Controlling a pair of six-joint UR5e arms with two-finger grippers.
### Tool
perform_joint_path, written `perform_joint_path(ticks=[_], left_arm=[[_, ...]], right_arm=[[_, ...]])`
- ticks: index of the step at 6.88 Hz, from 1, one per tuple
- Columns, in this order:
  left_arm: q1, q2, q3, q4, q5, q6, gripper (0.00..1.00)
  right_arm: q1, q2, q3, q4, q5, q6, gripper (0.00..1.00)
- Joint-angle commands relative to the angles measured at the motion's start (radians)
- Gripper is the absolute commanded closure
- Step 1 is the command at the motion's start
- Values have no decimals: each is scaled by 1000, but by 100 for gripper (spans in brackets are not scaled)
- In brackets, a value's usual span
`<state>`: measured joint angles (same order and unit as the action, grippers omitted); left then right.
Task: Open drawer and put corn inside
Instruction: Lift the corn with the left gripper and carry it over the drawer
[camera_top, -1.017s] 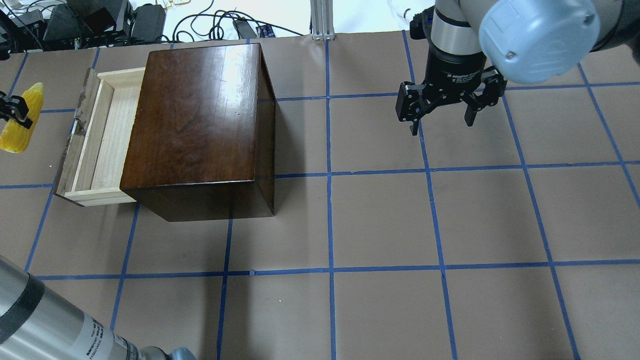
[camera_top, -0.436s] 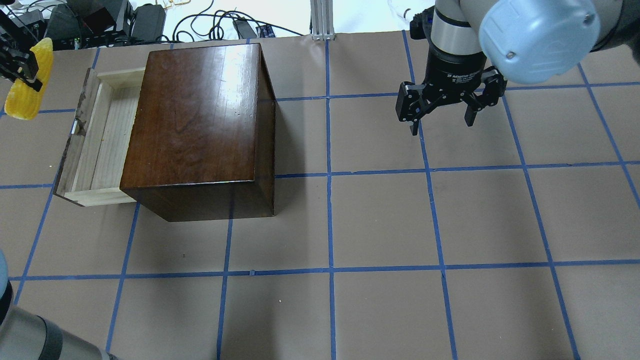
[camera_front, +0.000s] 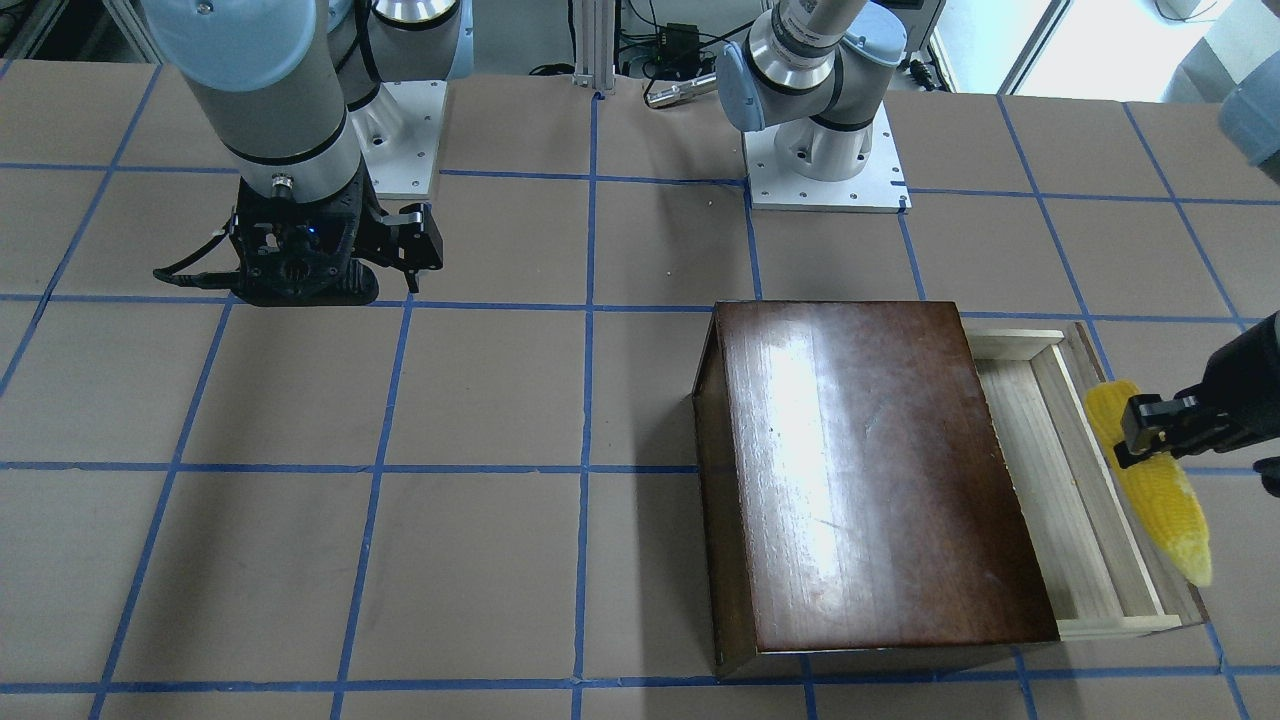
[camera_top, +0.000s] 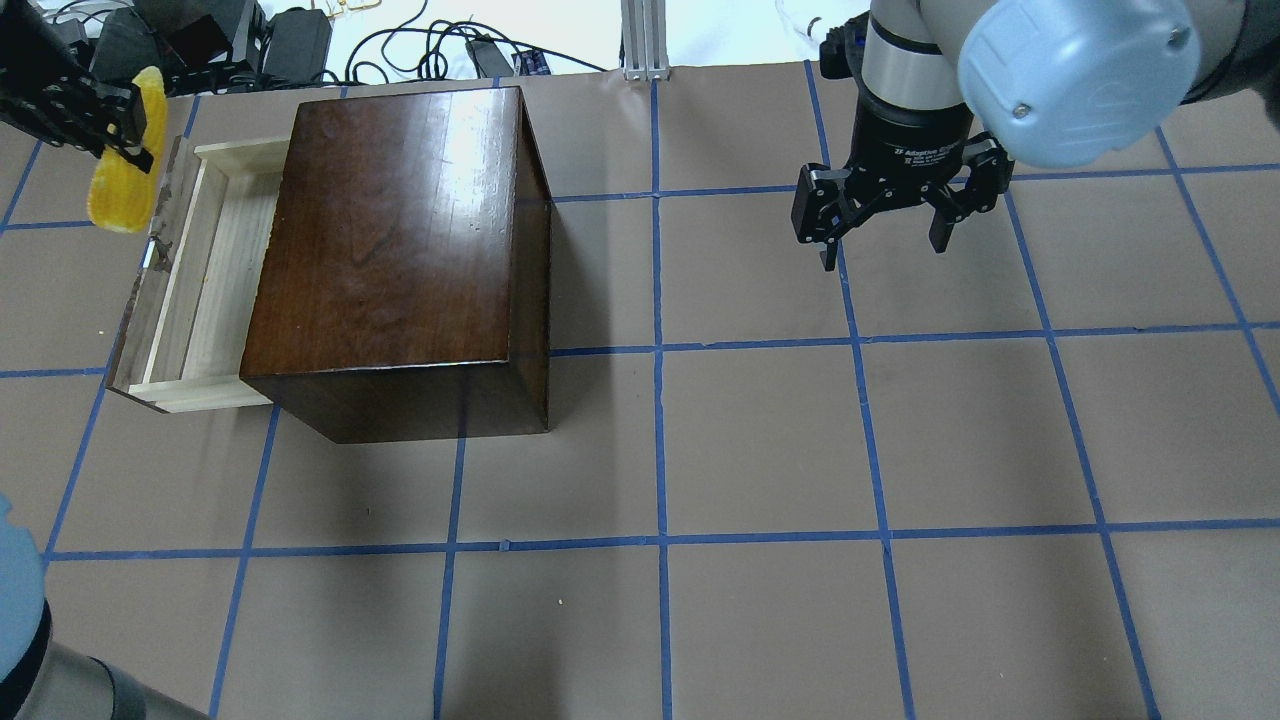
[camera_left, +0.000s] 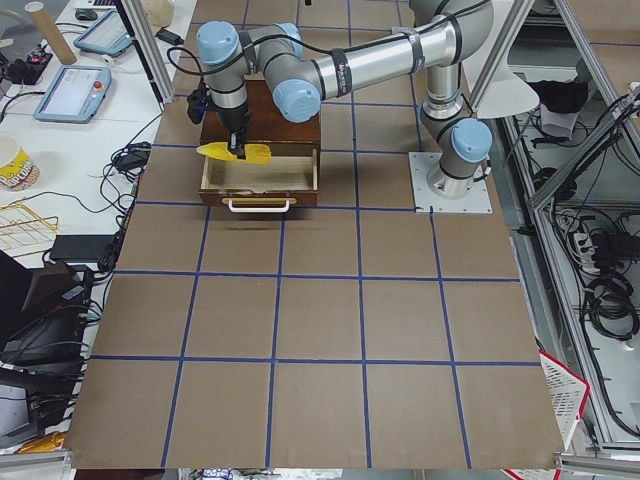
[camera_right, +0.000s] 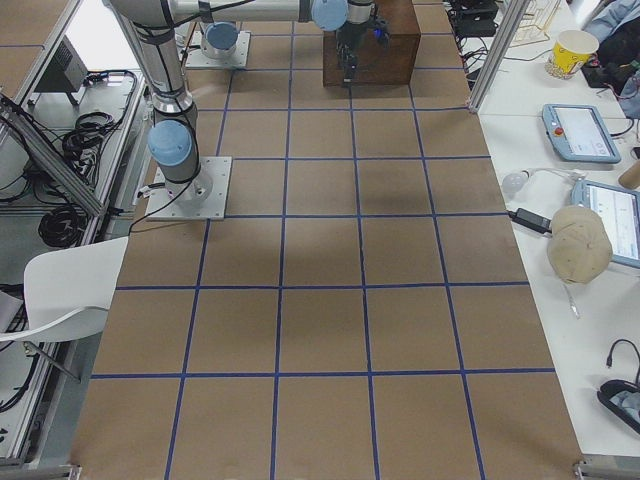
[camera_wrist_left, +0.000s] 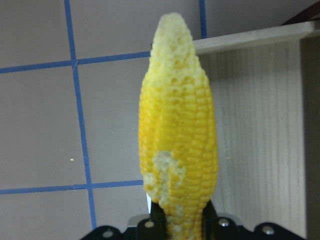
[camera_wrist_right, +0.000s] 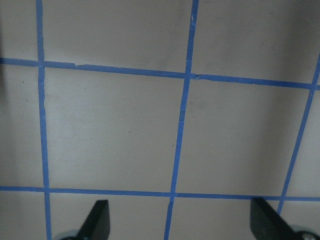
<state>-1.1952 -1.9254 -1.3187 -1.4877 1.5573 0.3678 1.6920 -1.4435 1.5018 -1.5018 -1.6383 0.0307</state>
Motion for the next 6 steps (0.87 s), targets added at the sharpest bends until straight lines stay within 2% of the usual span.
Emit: perform_joint_path(ticks=[1,6], left_arm=[[-6,-15,-68,9,-5,-23,100],[6,-59,-109,10,-5,12,100]], right_arm=[[0,0,0,0,0,0,0],[0,0,0,0,0,0,0]])
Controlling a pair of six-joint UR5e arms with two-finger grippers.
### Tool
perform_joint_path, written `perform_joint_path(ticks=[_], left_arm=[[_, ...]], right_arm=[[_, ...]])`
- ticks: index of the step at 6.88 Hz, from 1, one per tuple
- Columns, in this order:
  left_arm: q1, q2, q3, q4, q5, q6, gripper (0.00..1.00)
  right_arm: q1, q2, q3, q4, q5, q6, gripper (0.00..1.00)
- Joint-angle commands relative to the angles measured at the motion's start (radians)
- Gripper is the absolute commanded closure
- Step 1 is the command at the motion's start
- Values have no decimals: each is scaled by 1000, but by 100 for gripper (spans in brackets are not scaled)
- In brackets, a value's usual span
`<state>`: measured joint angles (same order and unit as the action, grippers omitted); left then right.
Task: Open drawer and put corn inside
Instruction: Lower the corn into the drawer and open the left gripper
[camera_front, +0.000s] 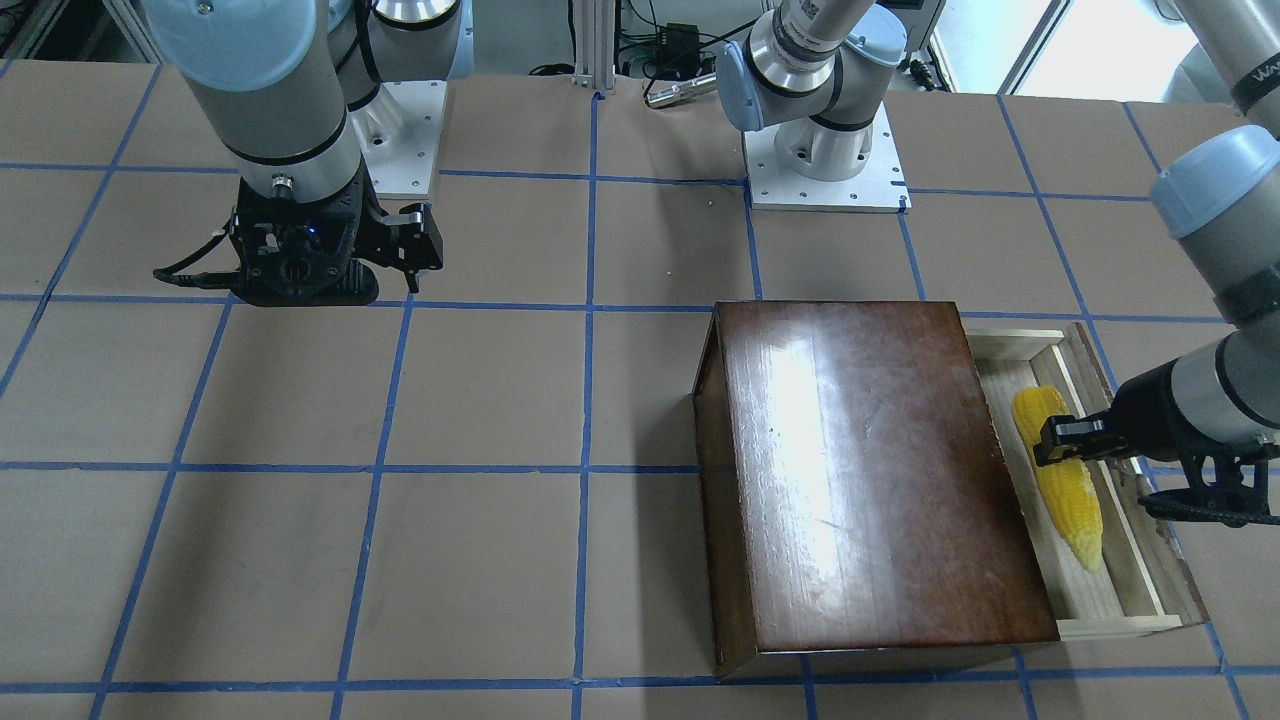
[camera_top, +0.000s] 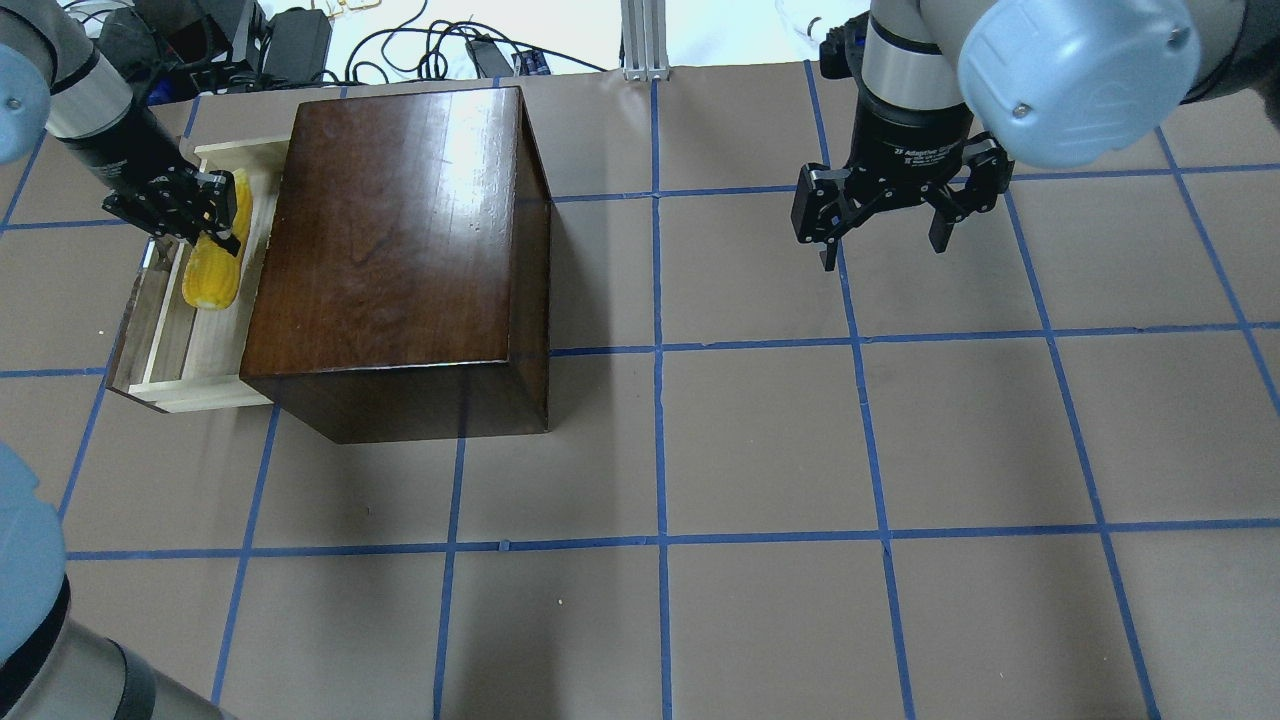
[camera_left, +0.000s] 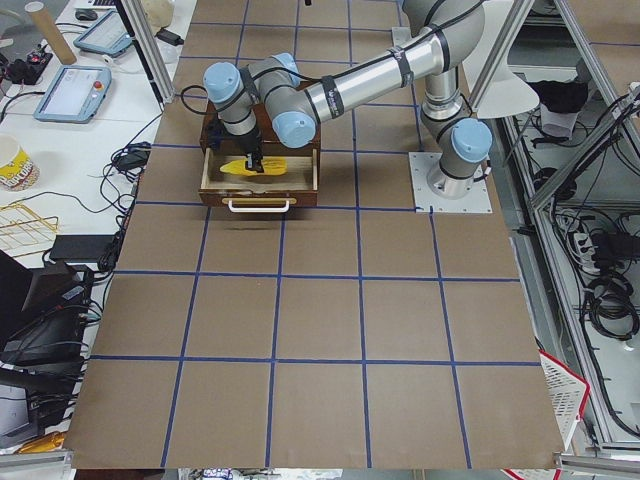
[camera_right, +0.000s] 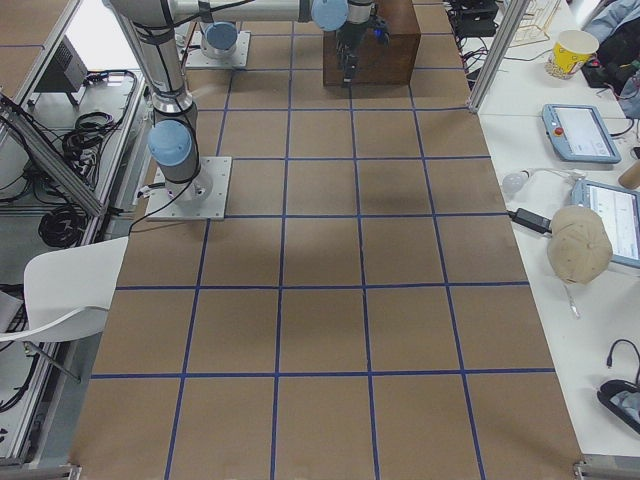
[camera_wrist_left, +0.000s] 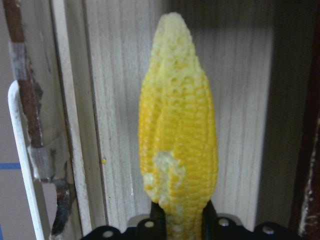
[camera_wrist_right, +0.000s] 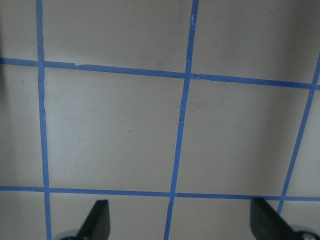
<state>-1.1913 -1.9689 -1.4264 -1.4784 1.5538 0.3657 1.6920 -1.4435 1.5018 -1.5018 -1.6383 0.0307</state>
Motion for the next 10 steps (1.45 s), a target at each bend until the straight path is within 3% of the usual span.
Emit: perform_joint_path(ticks=[1,2,3,4,8,10], left_arm=[[2,-31,3,3,-1,24,100],[2,-39,4,9,-1,25,45],[2,-38,6,9,-3,24,14],[1,-36,4,6,-4,24,0],[-11,11,17,-5,8,21,0],[-19,47,81,-51,11,19,0]], right_arm=[[0,0,0,0,0,0,0],[0,0,0,0,0,0,0],[0,0,0,0,0,0,0],[0,0,0,0,0,2,0],[0,0,0,0,0,2,0],[0,0,0,0,0,0,0]])
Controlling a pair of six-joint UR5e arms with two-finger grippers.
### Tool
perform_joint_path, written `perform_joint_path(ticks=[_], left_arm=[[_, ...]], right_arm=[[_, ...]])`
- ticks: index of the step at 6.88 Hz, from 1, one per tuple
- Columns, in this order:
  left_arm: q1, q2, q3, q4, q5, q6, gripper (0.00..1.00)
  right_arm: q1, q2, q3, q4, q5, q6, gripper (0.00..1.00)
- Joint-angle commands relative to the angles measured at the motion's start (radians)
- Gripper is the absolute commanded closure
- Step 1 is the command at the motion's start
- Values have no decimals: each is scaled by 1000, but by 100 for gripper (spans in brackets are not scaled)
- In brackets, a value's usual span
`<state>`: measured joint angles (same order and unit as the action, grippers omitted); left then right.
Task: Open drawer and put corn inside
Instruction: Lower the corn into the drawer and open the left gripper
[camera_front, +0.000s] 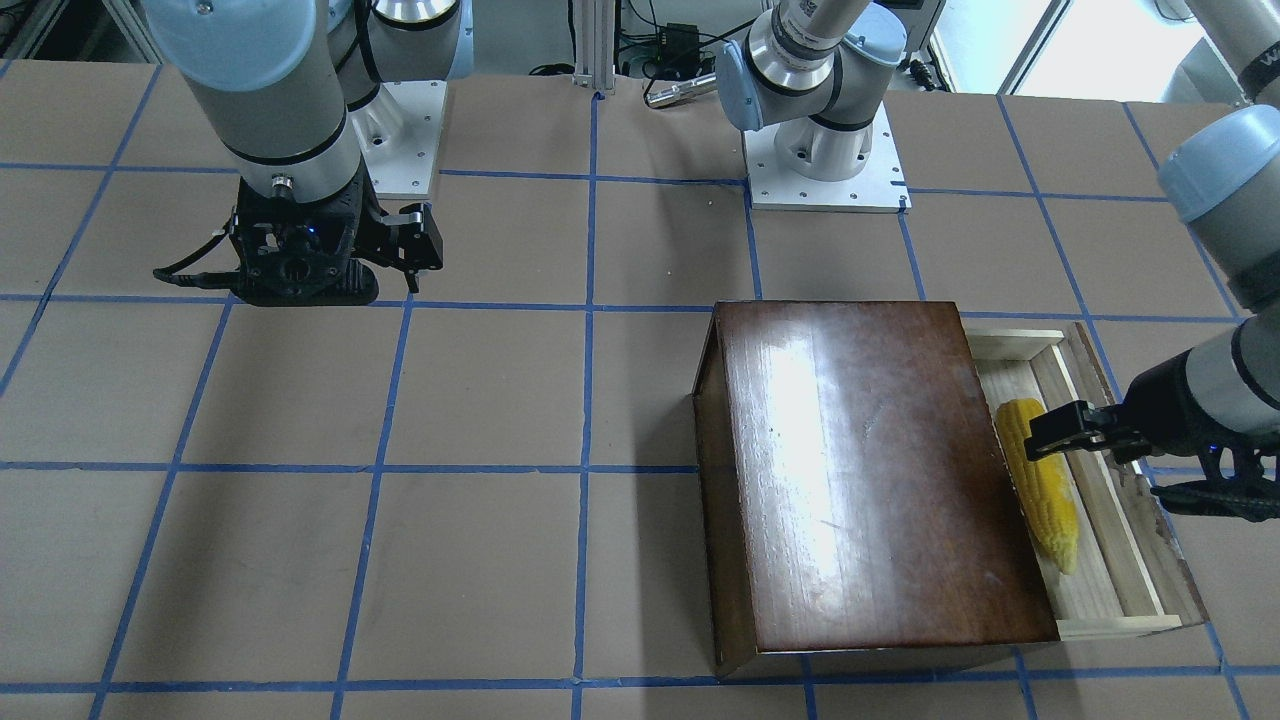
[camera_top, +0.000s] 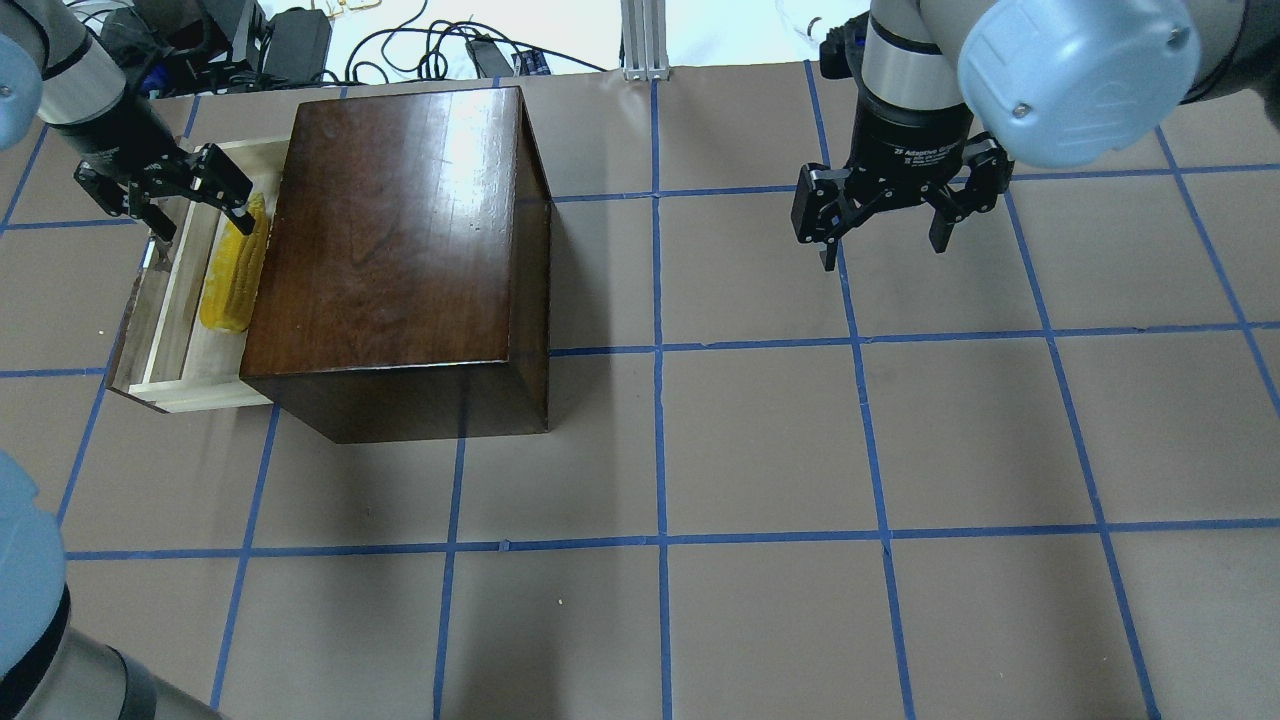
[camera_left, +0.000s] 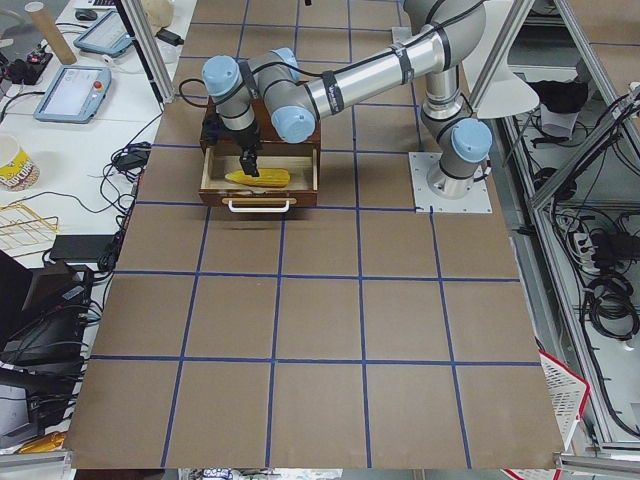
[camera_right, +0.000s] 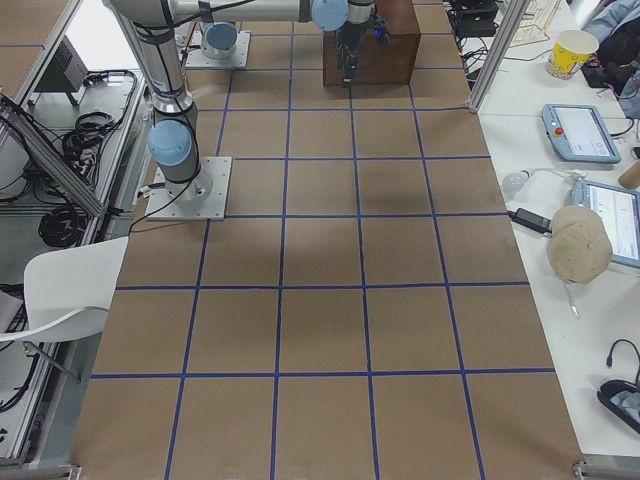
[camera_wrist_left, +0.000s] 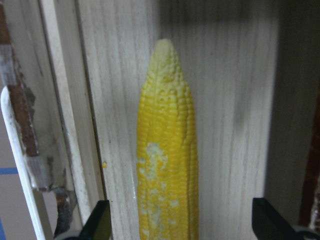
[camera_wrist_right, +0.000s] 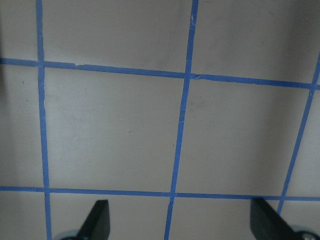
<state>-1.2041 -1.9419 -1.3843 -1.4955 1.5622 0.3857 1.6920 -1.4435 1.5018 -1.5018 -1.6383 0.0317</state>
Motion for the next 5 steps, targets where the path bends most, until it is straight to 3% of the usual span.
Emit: perform_joint_path(ticks=[1,5], left_arm=[[-9,43,71,-79,2,-5,0],[-181,103,71,-94,7,-114,0]], right_arm=[[0,0,0,0,0,0,0],[0,0,0,0,0,-1,0]])
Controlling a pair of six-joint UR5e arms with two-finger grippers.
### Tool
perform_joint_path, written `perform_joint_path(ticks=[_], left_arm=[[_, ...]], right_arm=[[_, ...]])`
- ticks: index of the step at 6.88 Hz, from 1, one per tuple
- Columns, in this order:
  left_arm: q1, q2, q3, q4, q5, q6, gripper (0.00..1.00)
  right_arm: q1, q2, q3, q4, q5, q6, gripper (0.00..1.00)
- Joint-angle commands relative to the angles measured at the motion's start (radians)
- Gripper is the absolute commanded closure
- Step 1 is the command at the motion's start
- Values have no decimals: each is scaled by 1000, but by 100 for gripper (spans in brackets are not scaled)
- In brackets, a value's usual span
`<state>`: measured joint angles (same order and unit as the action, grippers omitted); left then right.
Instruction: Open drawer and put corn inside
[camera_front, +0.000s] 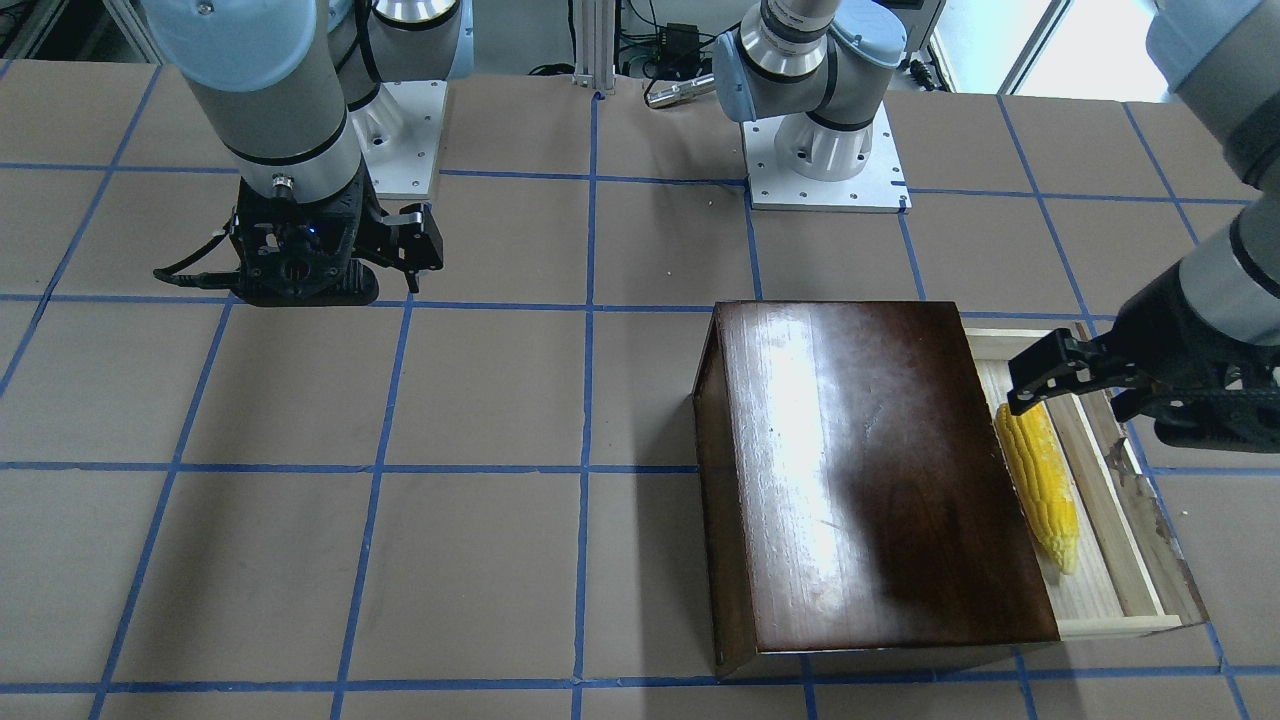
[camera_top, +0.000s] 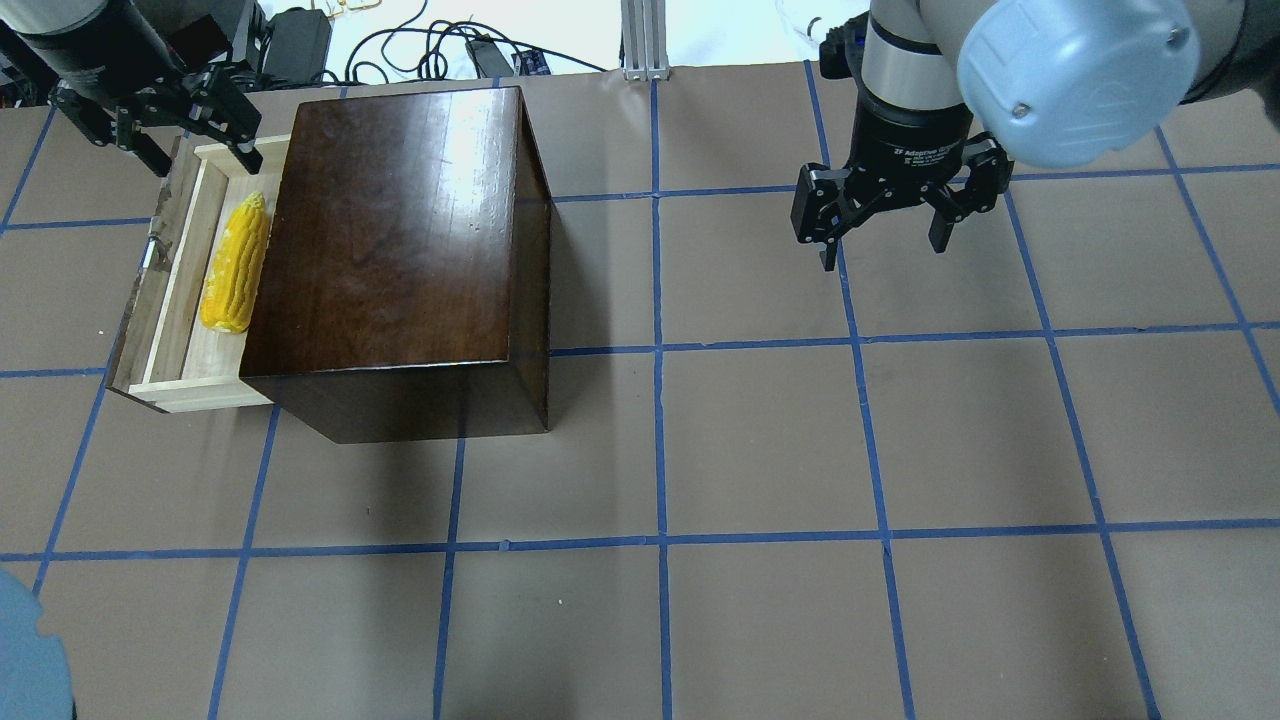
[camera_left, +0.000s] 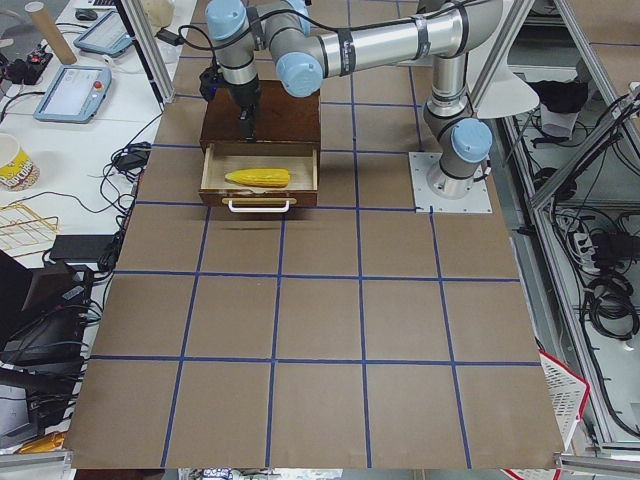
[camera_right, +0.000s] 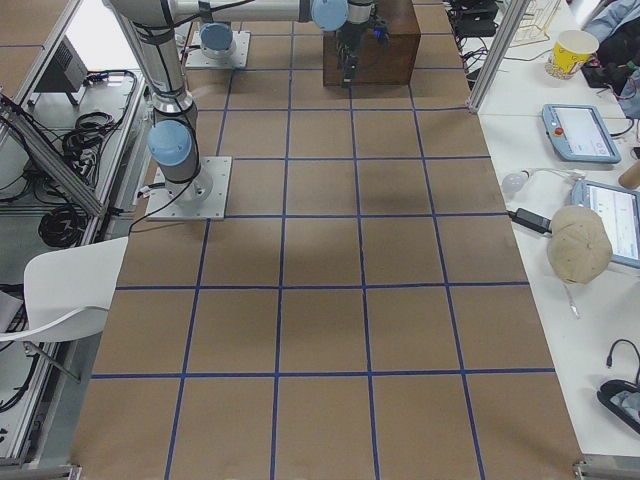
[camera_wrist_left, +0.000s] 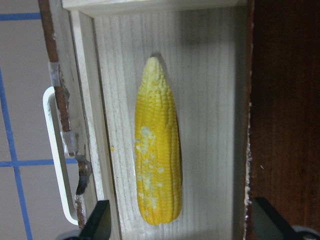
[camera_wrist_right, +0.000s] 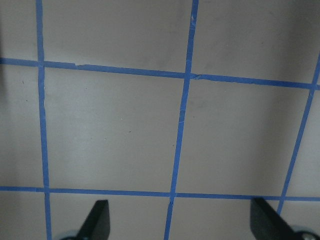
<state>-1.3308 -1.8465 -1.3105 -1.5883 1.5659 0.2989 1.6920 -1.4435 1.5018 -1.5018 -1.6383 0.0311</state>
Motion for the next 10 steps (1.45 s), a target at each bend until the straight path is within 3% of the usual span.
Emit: perform_joint_path(ticks=[1,5,10], left_arm=[[-86,16,-7,-1,6,-32,0],[-165,116,-142,8,-12,-130,0],[-217,184,-211,10,-9,-182,0]], right_arm=[[0,0,0,0,0,0,0],[0,0,0,0,0,0,0],[0,0,0,0,0,0,0]])
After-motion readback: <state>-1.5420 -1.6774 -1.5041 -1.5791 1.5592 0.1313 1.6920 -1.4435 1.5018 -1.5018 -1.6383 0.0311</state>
